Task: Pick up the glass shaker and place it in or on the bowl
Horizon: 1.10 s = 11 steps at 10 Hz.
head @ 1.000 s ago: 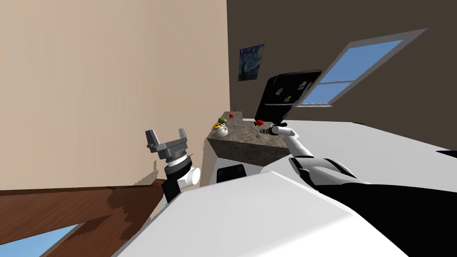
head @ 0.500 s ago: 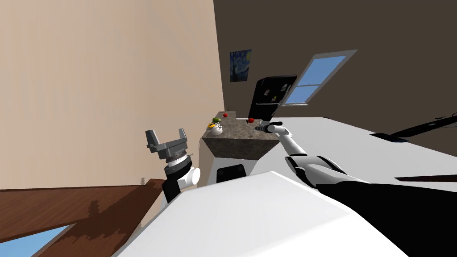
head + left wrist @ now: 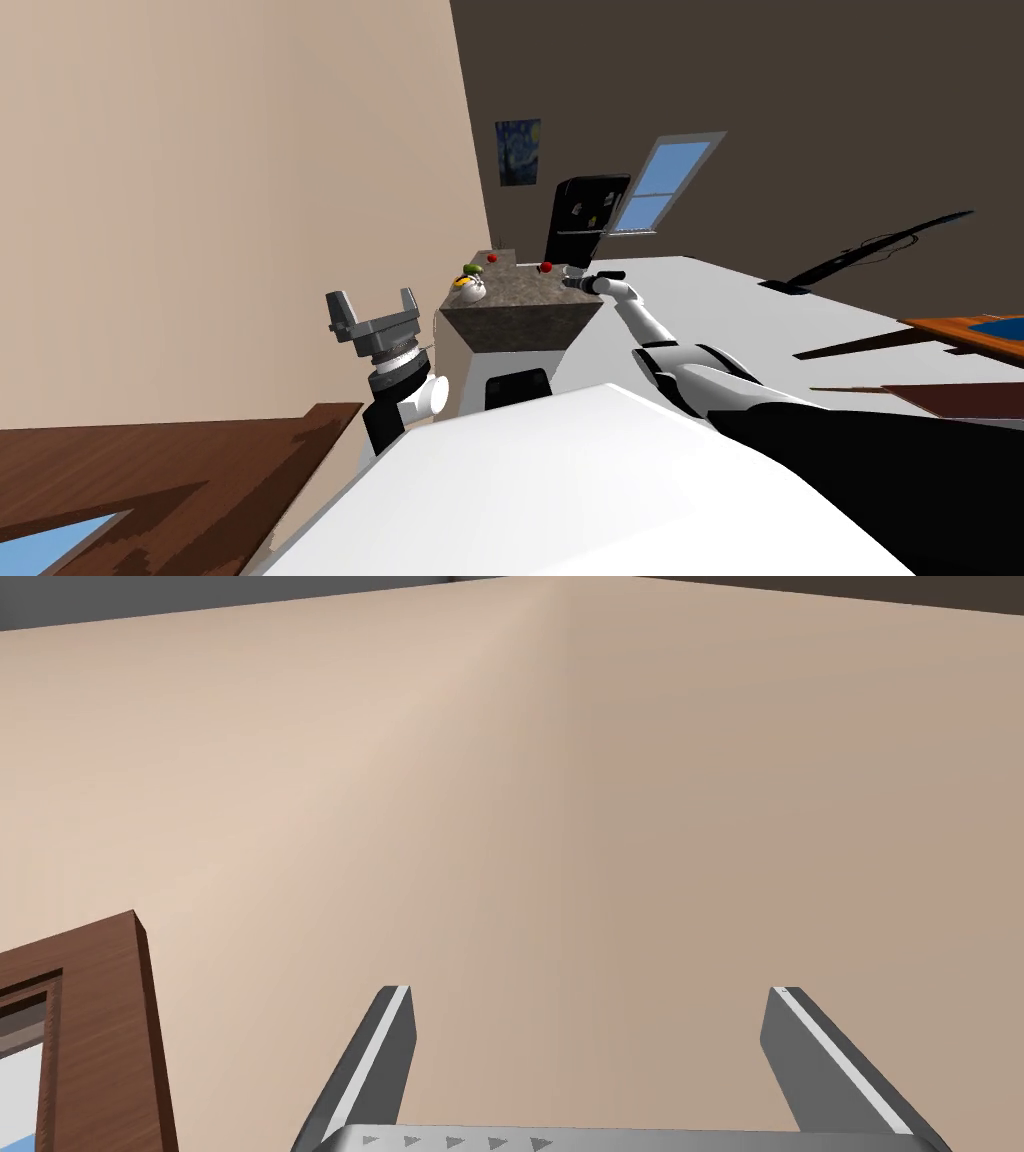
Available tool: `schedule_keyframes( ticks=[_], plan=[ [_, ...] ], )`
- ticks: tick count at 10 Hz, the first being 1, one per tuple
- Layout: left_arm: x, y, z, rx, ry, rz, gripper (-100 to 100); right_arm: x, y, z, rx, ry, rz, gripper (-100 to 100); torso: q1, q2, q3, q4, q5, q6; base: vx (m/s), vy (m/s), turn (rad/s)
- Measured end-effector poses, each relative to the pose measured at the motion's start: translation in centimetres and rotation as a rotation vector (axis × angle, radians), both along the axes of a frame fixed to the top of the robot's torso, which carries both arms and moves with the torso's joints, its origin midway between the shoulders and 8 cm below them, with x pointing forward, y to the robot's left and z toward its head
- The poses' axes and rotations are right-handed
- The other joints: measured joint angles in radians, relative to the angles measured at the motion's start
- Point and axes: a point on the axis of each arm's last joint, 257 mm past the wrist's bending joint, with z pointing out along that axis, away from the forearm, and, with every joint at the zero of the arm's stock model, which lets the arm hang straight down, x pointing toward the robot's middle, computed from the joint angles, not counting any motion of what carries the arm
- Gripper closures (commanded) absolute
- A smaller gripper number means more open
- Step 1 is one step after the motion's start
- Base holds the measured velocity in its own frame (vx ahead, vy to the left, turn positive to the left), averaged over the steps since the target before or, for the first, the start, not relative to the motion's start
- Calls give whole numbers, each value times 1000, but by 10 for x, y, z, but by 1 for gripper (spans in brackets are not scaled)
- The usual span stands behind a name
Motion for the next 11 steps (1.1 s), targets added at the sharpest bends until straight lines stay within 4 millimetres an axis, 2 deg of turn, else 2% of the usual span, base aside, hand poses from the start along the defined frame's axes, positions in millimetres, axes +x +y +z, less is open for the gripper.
schedule_keyframes(
  ticks=[2,5,9,11],
  plan=[
    [0,0,0,0,0,0,0,12,29,12,22,-53,38,100,-3,2,1,0,-1,0,-89,-159,-58],
    [0,0,0,0,0,0,0,15,49,21,38,-97,74,100,-5,-5,-3,-1,-1,-2,-19,-194,87],
    [0,0,0,0,0,0,0,20,56,27,26,-123,98,100,-8,-9,-5,-2,-1,-3,16,-234,229],
    [0,0,0,0,0,0,0,21,56,29,9,-135,107,100,-10,-14,-8,-2,-1,-4,46,-315,315]
  ],
)
